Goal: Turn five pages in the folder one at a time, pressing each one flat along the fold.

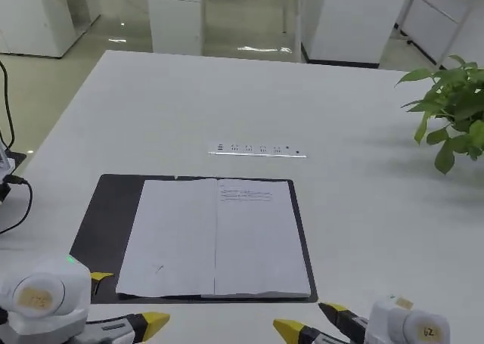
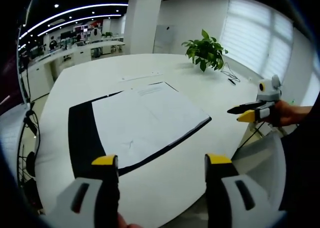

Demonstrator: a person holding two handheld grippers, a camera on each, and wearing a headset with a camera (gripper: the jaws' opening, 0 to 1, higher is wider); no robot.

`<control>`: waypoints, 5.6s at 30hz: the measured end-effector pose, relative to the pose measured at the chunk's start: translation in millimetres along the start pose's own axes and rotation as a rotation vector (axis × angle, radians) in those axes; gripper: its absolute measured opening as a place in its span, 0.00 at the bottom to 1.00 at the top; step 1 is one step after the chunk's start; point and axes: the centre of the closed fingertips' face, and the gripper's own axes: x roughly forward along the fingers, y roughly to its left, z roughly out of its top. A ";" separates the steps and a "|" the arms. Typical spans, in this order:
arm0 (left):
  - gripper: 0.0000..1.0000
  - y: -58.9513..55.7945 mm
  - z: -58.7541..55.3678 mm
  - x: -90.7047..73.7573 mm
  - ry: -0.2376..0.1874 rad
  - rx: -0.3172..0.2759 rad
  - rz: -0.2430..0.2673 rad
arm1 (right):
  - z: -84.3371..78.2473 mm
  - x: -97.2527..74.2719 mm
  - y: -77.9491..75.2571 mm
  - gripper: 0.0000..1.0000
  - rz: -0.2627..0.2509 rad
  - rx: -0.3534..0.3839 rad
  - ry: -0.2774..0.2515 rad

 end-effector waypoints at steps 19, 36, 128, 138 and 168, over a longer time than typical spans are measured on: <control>0.68 3.9 2.9 12.7 0.082 0.112 -0.052 | -12.5 -23.3 -27.2 0.67 -0.045 0.048 -0.031; 0.67 -18.1 40.8 64.0 0.088 0.187 -0.127 | -8.0 -23.8 -35.2 0.71 -0.018 0.053 -0.021; 0.54 -126.2 30.4 262.1 0.161 0.420 -0.231 | -17.4 -19.1 -66.6 0.72 -0.027 0.167 0.032; 0.50 -123.4 32.1 262.6 0.104 0.399 -0.221 | -19.2 -21.2 -68.4 0.70 -0.030 0.181 0.022; 0.06 -113.0 38.2 262.0 0.072 0.255 -0.201 | -9.2 -5.5 -72.4 0.65 -0.008 0.197 0.001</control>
